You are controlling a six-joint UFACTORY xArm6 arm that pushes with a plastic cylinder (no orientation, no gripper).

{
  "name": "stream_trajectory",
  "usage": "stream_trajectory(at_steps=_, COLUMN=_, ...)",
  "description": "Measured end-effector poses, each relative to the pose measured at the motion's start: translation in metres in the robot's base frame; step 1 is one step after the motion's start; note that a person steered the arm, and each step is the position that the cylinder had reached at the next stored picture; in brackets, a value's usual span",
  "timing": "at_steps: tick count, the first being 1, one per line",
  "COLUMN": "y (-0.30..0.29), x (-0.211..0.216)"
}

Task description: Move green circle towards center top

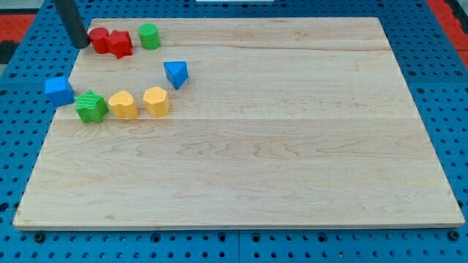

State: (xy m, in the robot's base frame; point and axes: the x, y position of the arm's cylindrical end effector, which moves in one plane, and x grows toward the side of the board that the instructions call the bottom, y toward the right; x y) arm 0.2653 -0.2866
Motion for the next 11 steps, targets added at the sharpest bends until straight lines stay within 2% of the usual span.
stream_trajectory(at_steps=3, y=-0.005, x=0.002)
stream_trajectory(at_steps=5, y=0.048, x=-0.004)
stream_trajectory(at_steps=6, y=0.056, x=-0.015)
stream_trajectory(at_steps=8, y=0.13, x=-0.017)
stream_trajectory(at_steps=9, y=0.196, x=-0.017)
stream_trajectory(at_steps=10, y=0.207, x=-0.021)
stream_trajectory(at_steps=11, y=0.181, x=-0.028)
